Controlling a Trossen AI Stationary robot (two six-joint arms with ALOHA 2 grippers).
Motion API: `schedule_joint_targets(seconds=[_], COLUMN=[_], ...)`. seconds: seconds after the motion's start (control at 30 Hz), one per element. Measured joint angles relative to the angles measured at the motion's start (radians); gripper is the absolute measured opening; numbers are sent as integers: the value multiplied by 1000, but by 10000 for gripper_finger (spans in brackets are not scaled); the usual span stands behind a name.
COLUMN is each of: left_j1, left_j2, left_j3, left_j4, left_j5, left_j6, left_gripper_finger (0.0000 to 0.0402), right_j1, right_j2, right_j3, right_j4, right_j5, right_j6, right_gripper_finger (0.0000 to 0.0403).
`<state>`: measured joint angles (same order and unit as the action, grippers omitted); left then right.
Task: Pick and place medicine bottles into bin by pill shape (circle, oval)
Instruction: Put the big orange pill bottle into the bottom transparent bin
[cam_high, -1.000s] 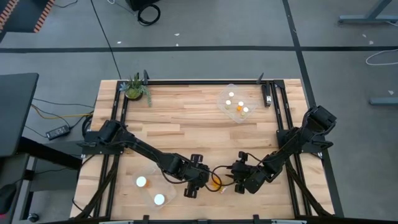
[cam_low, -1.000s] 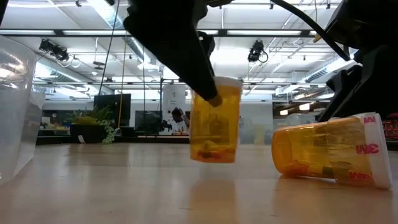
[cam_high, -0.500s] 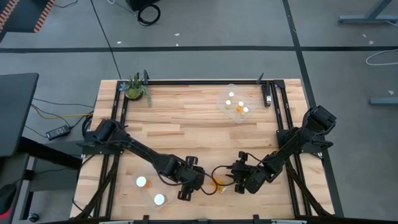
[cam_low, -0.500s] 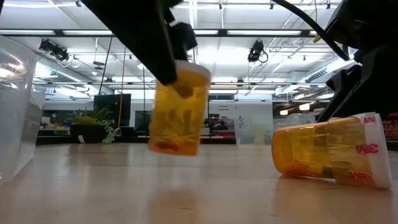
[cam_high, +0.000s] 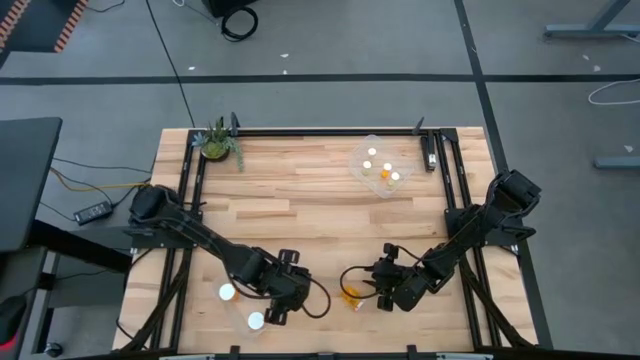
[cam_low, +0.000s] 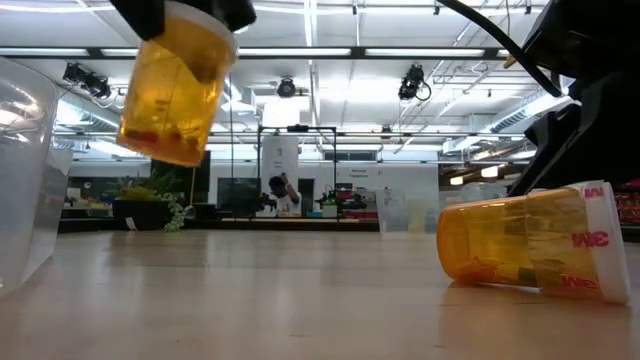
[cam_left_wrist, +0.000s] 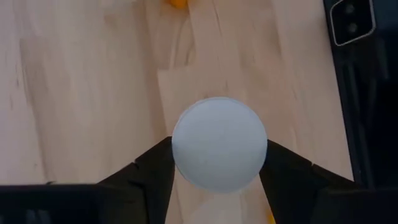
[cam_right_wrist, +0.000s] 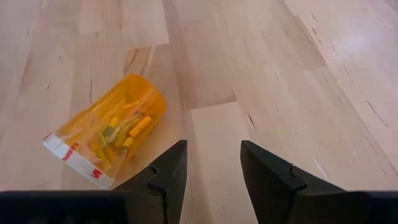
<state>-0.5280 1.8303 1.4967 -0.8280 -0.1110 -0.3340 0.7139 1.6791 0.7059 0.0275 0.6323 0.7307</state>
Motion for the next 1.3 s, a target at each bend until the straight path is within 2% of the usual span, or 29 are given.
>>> schedule_joint_targets(seconds=[0.17, 0.47, 0.67, 0.93, 1.17, 1.3], left_j1=[-17, -38, -77, -139, -226, -267], left_j2=[-45, -82, -82, -100, -96, -97], left_j3=[0, 0, 0, 1, -1, 0], left_j4=[-68, -170, -248, -275, -331, -335], left_j5=[-4, -8, -8, -11, -81, -144], left_j6=[-17, -30, -86, -181, -291, -351], left_gripper_finger=[227, 211, 230, 211, 236, 224], right_j1=[0, 0, 0, 0, 0, 0], right_j2=[0, 0, 0, 0, 0, 0], right_j3=[0, 0, 0, 0, 0, 0], right_j4=[3, 6, 6, 6, 7, 7], right_j5=[0, 0, 0, 0, 0, 0], right_j6=[0, -1, -1, 3, 3, 4], right_gripper_finger=[156, 156, 156, 156, 156, 156])
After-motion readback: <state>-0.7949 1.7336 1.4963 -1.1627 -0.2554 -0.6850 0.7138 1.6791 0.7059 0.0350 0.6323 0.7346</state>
